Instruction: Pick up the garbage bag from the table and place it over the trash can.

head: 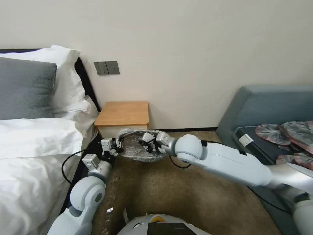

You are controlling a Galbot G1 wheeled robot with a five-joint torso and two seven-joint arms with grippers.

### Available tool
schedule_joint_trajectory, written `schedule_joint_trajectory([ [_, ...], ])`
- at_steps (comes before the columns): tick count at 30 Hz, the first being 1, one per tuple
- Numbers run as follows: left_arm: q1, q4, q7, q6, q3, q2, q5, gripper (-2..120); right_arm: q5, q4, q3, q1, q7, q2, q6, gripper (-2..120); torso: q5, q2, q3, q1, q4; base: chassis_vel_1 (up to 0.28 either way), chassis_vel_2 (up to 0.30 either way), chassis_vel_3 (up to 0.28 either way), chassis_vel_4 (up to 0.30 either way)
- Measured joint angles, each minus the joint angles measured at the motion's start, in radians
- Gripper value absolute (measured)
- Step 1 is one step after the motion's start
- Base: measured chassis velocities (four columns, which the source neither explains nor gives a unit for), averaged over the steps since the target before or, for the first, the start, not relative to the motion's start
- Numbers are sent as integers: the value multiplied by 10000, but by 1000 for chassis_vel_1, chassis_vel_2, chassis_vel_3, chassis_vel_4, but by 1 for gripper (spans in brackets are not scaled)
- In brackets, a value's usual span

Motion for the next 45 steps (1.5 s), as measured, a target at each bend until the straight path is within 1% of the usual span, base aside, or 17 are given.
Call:
schedule_joint_trajectory([
  [2,-5,-14,68,-74,-54,24,105,3,303,-207,-237,159,441,215,-1,0,-1,0,0,0,1,0,0,0,0],
  [7,-21,-30,214,-226,-119,48,252,3,821,-396,-466,322,913,450,-1,0,-1,0,0,0,1,0,0,0,0],
  [9,-24,-86,259,-272,-137,49,271,3,1230,-479,-608,395,1312,609,2,0,0,0,0,0,0,0,0,0,0],
  [10,-24,-86,259,-272,-137,49,271,3,1230,-479,-608,395,1312,609,2,0,0,0,0,0,0,0,0,0,0],
  [13,-20,-179,307,-286,-149,46,296,3,1518,-756,-802,441,1825,897,12,0,0,0,0,0,1,0,0,0,0],
  [21,32,-210,664,-468,-217,101,708,3,1530,-1172,-1012,555,2112,1103,25,0,0,0,0,0,1,0,0,0,0],
  [24,52,-212,790,-544,-218,110,885,3,1632,-1282,-1057,577,2362,1162,29,0,1,0,0,0,0,0,0,0,0],
  [27,55,-212,925,-593,-179,107,1086,3,1979,-1367,-1198,646,2962,1242,31,0,0,0,0,0,0,0,0,0,0],
  [32,53,-207,1169,-690,-110,76,1360,3,2142,-1504,-1426,790,3326,1317,31,0,1,0,0,0,0,0,0,0,0],
  [40,119,-215,1462,-840,-83,29,1675,3,2379,-1705,-1811,1127,3674,1425,31,0,0,2,0,0,0,0,0,0,0],
  [45,207,-281,1524,-877,-73,-21,1749,3,2486,-1809,-1909,1218,3790,1499,29,0,0,1,0,-1,0,0,0,0,0],
])
